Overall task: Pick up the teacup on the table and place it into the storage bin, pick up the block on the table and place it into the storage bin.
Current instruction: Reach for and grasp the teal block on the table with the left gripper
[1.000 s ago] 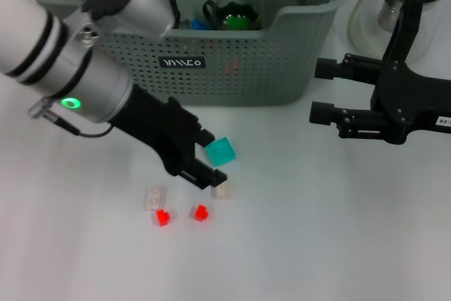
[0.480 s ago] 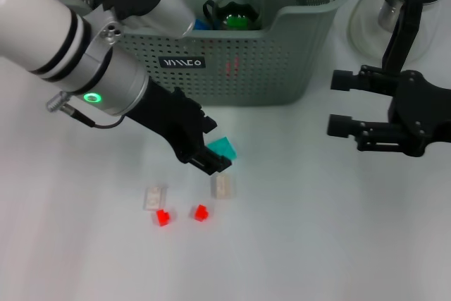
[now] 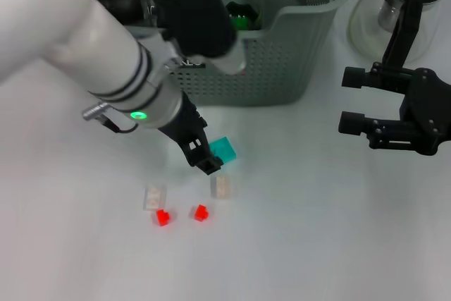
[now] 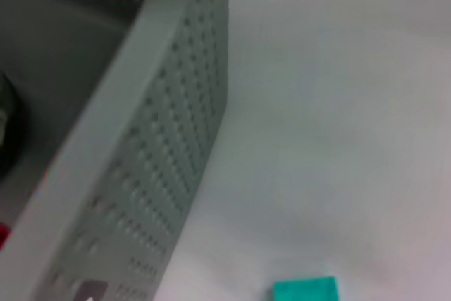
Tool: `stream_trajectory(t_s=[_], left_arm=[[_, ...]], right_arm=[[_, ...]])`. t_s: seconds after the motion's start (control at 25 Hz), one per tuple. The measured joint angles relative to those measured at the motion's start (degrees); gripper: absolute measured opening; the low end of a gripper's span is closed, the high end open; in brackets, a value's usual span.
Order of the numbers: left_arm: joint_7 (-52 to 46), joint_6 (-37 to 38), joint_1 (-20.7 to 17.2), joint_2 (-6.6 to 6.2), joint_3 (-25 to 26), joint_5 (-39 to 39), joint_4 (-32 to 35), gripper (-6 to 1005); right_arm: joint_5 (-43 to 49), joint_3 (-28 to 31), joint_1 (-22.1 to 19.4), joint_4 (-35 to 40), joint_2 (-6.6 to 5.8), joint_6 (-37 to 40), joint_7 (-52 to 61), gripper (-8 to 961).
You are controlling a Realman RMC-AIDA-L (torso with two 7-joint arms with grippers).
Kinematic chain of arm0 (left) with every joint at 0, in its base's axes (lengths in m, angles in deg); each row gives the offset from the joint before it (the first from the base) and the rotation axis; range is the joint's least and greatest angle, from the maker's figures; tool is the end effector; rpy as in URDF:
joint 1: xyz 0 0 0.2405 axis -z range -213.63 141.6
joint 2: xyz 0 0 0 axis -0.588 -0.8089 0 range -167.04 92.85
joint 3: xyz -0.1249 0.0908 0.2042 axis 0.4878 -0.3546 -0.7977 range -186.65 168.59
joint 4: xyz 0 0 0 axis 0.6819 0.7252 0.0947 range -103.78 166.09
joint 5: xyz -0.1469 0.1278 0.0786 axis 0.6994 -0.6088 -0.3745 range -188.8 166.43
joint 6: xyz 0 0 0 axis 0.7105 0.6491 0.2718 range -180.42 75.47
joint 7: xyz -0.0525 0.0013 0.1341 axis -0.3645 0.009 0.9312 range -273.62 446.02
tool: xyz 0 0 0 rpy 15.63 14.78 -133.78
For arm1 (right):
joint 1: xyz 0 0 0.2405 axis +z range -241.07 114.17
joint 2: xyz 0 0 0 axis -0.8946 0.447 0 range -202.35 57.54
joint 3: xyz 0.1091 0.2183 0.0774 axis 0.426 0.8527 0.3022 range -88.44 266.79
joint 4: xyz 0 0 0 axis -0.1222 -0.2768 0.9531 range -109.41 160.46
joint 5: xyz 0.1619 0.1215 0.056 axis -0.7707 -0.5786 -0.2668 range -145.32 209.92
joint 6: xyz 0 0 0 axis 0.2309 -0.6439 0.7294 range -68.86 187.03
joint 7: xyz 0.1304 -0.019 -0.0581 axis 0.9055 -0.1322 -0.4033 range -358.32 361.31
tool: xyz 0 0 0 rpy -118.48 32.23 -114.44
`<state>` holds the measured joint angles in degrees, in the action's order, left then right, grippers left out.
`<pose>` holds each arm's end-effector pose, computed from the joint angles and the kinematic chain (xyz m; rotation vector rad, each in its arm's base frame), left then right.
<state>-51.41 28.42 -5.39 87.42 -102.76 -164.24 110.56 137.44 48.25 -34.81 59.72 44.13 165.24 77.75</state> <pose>-0.1601 0.3282 -0.0634 -2.7476 -0.4585 0.5845 0.2435 0.2969 0.0203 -2.8314 0.5006 1.0829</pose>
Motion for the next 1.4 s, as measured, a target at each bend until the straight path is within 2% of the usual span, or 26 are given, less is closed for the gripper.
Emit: stream_trajectory(t_s=[0.16, 0.48, 0.8, 1.28, 1.4], left_arm=[[-3.35, -2.2, 0.12, 0.03, -4.74, -2.78, -0.34, 725], [-5.97, -3.33, 0.29, 0.03, -8.2, -3.27, -0.37, 725], [-10.8, -5.74, 0.37, 0.12, -13.26, -8.48, -0.74, 725], [-11.48, -6.26, 0.78, 0.12, -14.61, -8.98, -1.97, 720], [-11.58, -6.33, 0.9, 0.12, -14.64, -8.81, -2.13, 610]], right_arm=[[-0.04, 0.11, -0.07, 0.0, 0.0, 0.02, -0.01, 850], [-0.04, 0.15, 0.05, 0.0, 0.0, 0.02, 0.33, 851], [-0.02, 0.14, 0.25, 0.0, 0.0, 0.01, 0.45, 850], [-0.02, 0.14, -0.06, -0.01, 0.0, 0.01, 0.47, 851], [-0.02, 0.14, -0.08, 0.0, 0.0, 0.01, 0.47, 851]])
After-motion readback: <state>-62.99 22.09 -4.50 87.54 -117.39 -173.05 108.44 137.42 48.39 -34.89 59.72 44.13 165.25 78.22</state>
